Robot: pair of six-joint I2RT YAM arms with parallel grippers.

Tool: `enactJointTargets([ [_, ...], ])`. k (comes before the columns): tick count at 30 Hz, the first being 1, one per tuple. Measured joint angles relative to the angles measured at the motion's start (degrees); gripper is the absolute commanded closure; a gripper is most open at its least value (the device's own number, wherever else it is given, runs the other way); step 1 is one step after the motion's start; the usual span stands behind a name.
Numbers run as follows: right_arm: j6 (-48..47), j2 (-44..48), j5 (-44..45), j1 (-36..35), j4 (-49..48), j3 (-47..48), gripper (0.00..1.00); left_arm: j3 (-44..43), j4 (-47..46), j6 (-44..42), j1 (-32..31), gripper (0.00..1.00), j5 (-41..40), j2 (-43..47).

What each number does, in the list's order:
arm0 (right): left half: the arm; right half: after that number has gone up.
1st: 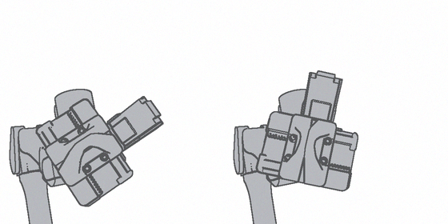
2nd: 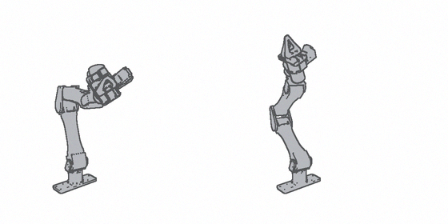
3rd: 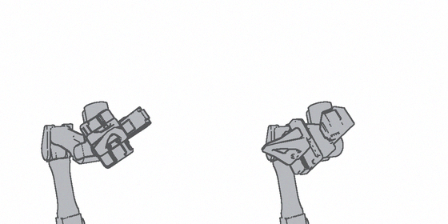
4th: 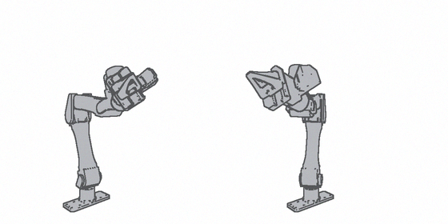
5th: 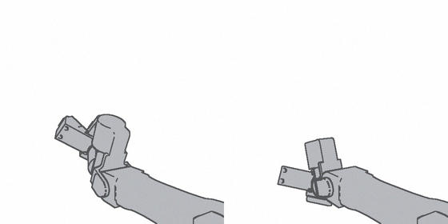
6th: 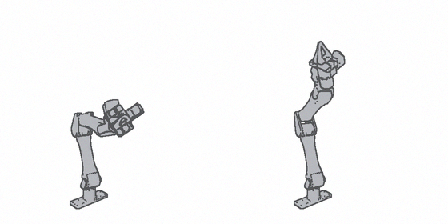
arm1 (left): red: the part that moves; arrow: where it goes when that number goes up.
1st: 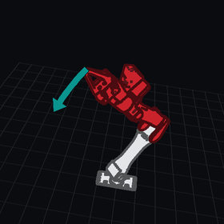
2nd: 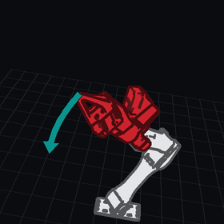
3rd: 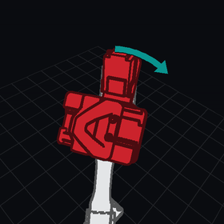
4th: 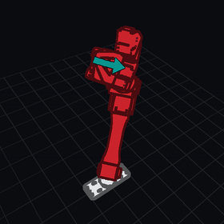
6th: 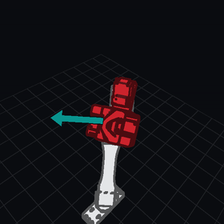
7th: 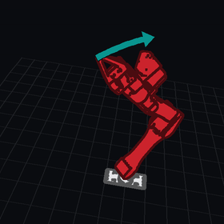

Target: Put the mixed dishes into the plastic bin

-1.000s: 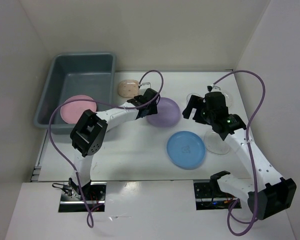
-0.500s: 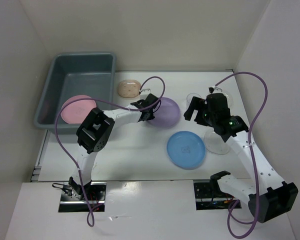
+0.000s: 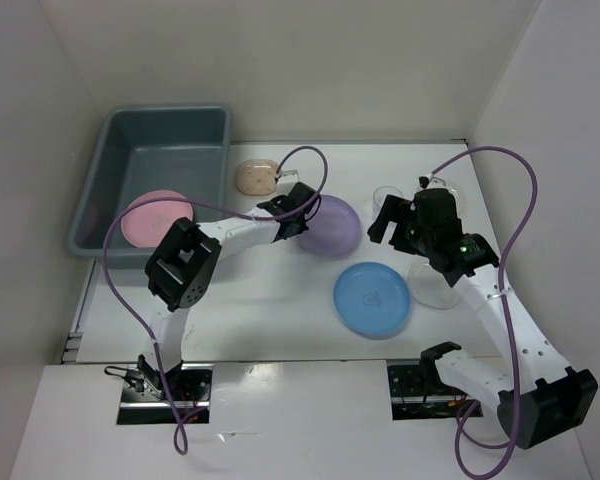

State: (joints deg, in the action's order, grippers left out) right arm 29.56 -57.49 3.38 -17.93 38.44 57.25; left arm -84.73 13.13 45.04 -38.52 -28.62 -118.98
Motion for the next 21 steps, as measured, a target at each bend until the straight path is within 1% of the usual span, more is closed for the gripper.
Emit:
enactJointTargets([
  [4,0.28,0.46,-0.74,0.0,0.02,-0.7,0.02,-1.01,3.98,-1.68,0.39,1.0,-2.71,4.72],
  [7,0.61,0.52,-1.22,0.0,-0.26,-1.07,0.02,-2.56,5.44,-2.91,2.93,1.0,-3.02,10.25],
  [9,0.66,0.52,-1.51,0.0,-0.33,-1.51,0.02,-3.65,5.79,-3.15,6.05,1.0,-2.89,14.88],
  [14,0.68,0.31,-2.38,0.0,-0.5,-2.16,0.02,-8.39,5.49,-4.15,17.07,1.0,-2.56,26.12],
  [16,0.7,-0.17,-2.73,0.0,-0.98,-2.32,0.02,-9.75,5.11,-4.39,21.16,1.0,-2.45,29.59],
  [19,0.7,-1.25,-3.17,0.0,-1.44,-2.51,0.02,-10.4,4.9,-4.59,25.16,1.0,-0.74,33.18],
  [20,0.66,-1.6,-3.26,0.0,-1.57,-2.51,0.02,-10.51,4.9,-4.63,25.86,0.77,0.52,33.59],
  [21,0.66,-1.92,-3.32,0.0,-1.62,-2.51,0.02,-10.54,4.87,-5.01,26.21,0.6,2.16,33.68],
])
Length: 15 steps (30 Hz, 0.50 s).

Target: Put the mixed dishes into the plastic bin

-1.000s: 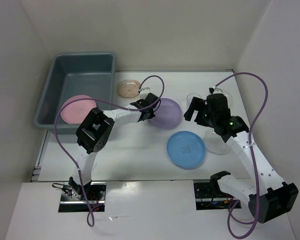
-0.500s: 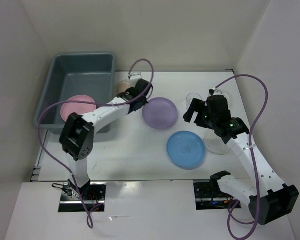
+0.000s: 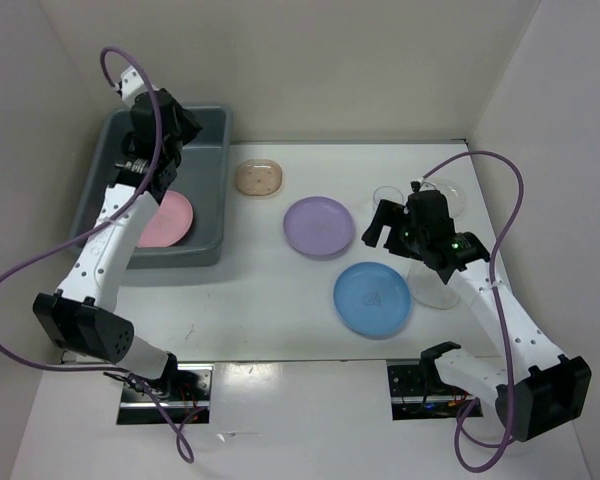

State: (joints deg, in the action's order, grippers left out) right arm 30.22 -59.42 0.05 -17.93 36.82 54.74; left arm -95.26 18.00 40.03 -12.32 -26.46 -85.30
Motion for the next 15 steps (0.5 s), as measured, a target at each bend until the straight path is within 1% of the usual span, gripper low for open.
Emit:
enactJointTargets([
  [2,-0.04,-0.57,-0.13,0.0,-0.02,0.0,0.02,0.87,-0.46,0.35,0.02,0.52,4.74,-0.55],
  [3,-0.04,-0.76,-0.22,0.0,-0.02,0.0,0.02,2.05,-1.07,0.9,-0.07,0.32,7.34,-0.85],
  [4,-0.04,-0.96,-0.28,0.0,-0.04,0.0,0.02,4.15,-2.12,1.22,-0.2,0.21,10.03,-1.29],
  [5,-0.04,-1.09,-0.31,0.0,-0.04,-0.02,0.02,6.62,-3.02,2.19,-0.26,0.16,12.59,-1.66],
  [6,-0.07,-1.16,-0.33,0.0,-0.07,0.0,0.02,8.94,-3.3,3.13,-0.35,0.14,15.37,-2.47],
  [9,-0.04,-1.18,-0.35,0.0,-0.13,-0.02,0.02,13.22,-3.5,5.44,-0.83,0.14,21.73,-7.15],
  [10,-0.04,-1.18,-0.35,0.0,-0.15,0.0,0.02,14.05,-3.67,6.08,-1.14,0.17,23.5,-8.98],
  [11,-0.04,-1.22,-0.35,0.0,-0.15,0.0,0.02,14.99,-4.0,6.84,-1.49,0.25,24.79,-10.67],
  [12,-0.11,-1.27,-0.35,0.0,-0.15,0.0,0.02,15.76,-4.11,7.63,-1.88,0.28,25.59,-12.0],
  [15,-0.28,-1.62,-0.39,0.0,-0.15,0.0,0.02,17.0,-4.37,9.6,-4.37,0.31,26.67,-15.06],
])
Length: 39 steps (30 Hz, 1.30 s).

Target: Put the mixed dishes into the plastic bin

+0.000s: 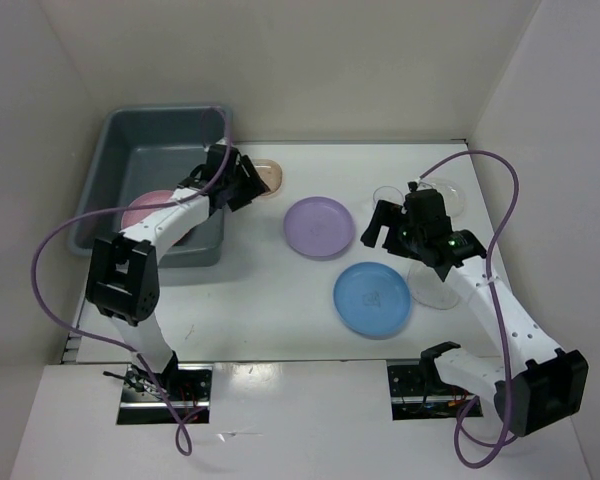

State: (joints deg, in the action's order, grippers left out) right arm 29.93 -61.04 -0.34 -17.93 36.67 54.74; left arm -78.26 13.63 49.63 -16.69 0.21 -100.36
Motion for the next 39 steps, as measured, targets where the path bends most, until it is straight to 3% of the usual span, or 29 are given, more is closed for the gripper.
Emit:
enactJointTargets([
  [10,-0.85,-1.22,0.09,0.0,0.04,0.0,0.02,-0.26,-3.78,3.3,-9.2,0.43,-2.45,-8.85],
  [18,-0.87,-0.79,0.17,0.0,0.17,0.0,0.02,-0.39,-1.29,3.32,-10.05,0.52,-9.46,-14.01],
  [28,-0.87,-0.15,0.63,0.0,0.2,0.0,0.02,-0.66,-1.75,3.41,-10.99,0.59,-10.8,-15.74],
  [33,-0.87,-0.15,0.72,0.0,0.22,0.0,0.02,-0.66,-2.38,4.28,-11.06,0.73,-10.54,-16.2],
  [37,-0.87,-0.07,0.76,0.0,0.24,0.0,0.02,-0.66,-3.28,4.85,-11.06,0.89,-10.12,-16.92],
  [38,-0.87,-0.02,0.79,0.0,0.24,0.0,0.02,-0.66,-3.63,4.98,-11.06,0.99,-9.97,-16.92],
  [39,-0.87,0.04,0.76,0.0,0.24,0.0,0.02,-0.66,-4.15,5.16,-11.06,1.0,-9.84,-16.92],
])
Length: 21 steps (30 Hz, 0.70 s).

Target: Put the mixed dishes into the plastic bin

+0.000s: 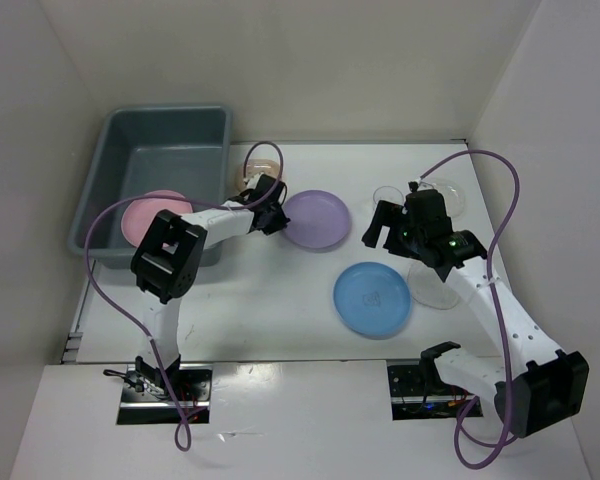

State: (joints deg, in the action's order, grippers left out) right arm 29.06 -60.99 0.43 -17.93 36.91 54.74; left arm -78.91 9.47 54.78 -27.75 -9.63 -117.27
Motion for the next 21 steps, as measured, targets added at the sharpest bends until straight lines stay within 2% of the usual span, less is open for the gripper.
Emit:
enactJointTargets([
  [7,0.0,0.13,0.02,0.0,0.0,0.0,0.02,-1.86,1.05,0.22,-0.07,1.0,0.02,0.0],
  [13,0.0,0.13,0.0,0.0,-0.02,0.0,0.02,-11.85,6.38,-4.02,0.37,1.0,-0.7,1.46],
  [17,0.0,0.13,-0.15,0.0,-0.04,0.0,0.02,-17.81,7.08,-5.66,2.71,1.0,-0.83,7.93],
  [21,0.0,0.46,-0.31,0.46,-0.04,0.0,0.02,-20.59,7.41,-8.55,9.2,1.0,-5.4,16.59],
])
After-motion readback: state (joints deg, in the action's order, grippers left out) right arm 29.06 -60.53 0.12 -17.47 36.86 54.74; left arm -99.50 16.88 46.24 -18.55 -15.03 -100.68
